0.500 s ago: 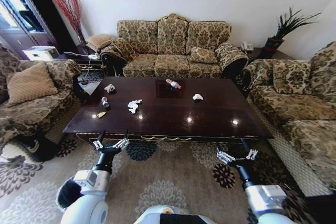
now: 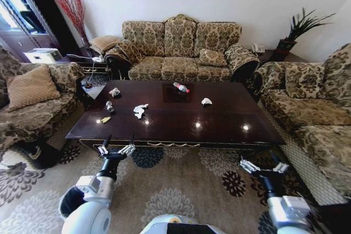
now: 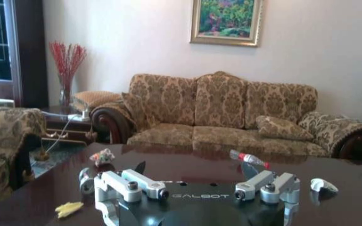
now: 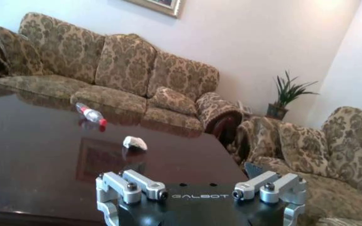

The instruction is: Move to the front of the table and place the trash on the table into the trash bin.

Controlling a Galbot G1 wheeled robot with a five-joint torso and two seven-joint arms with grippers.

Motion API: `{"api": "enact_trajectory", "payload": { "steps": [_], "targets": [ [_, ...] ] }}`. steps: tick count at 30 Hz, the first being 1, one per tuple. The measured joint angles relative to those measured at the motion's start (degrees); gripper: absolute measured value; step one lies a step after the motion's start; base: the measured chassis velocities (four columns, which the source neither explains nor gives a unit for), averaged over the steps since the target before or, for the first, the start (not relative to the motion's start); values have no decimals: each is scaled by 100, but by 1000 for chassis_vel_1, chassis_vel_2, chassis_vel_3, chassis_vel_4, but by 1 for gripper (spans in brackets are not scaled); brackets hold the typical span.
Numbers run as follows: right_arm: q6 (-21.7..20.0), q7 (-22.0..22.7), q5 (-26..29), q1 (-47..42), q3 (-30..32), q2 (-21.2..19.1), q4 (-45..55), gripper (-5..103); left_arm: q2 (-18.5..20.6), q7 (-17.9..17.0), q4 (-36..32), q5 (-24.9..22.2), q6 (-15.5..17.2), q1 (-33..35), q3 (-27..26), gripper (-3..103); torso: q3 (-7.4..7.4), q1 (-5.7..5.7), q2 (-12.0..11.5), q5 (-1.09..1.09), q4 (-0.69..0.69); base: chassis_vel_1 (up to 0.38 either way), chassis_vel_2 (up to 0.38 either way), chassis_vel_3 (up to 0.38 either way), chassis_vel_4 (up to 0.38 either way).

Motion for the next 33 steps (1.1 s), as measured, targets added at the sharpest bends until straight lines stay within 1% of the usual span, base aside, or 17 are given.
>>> {"api": "enact_trajectory", "payload": {
  "steps": [3,6,10,11,12,13,14,15,17,18,24,27,29,30,33],
  "targets": [
    [48,-9,-7,-95,16,51,28,100,75,-9,61,0,-97,-72,-18,100,0,0,0,0,0,0,0,0,0],
    [69,-42,-37,-101,-3,83,38,100,115,2,126,-13,-110,-112,-50,100,0,0,0,0,0,0,0,0,0],
    [100,-101,-118,-17,-186,132,37,100,236,33,310,-61,-207,-134,-80,100,0,0,0,0,0,0,0,0,0],
    [145,-117,-176,27,-300,142,30,100,306,39,379,-132,-232,-135,-97,100,0,0,0,-1,0,0,0,0,0],
    [175,-168,-225,75,-435,142,28,100,420,40,457,-314,-235,-149,-120,100,0,0,0,-1,1,0,0,0,0],
    [175,-168,-225,75,-435,142,28,100,420,40,457,-314,-235,-149,-120,100,0,0,0,-1,1,0,0,0,0],
    [189,-219,-270,120,-588,126,27,100,530,40,531,-503,-219,-179,-143,100,0,0,0,0,0,0,0,0,0],
    [189,-219,-270,120,-588,126,27,100,530,40,531,-503,-219,-179,-143,100,0,0,0,0,0,0,0,0,0],
    [213,-333,-391,218,-780,103,18,100,704,46,655,-766,-163,-243,-185,100,0,0,0,0,0,0,0,0,0],
    [201,-395,-434,249,-847,103,30,100,743,69,684,-811,-141,-255,-215,100,0,0,0,-1,0,0,0,0,0],
    [55,-475,-502,320,-921,107,57,100,772,130,741,-875,-102,-256,-271,100,0,0,0,-1,0,0,0,0,0],
    [53,-471,-557,390,-903,106,-40,100,717,172,819,-850,-160,-266,-238,100,0,0,0,1,0,0,0,0,0],
    [52,-456,-600,410,-855,137,-70,100,558,216,864,-714,-228,-274,-202,100,0,0,0,0,0,0,0,0,0],
    [-2,-379,-601,415,-852,143,-66,100,442,226,864,-644,-228,-279,-173,100,0,0,0,0,0,0,0,0,0],
    [-76,-324,-596,432,-864,125,-53,100,398,231,846,-644,-205,-265,-125,100,0,0,0,0,0,0,0,0,0]
  ]
}}
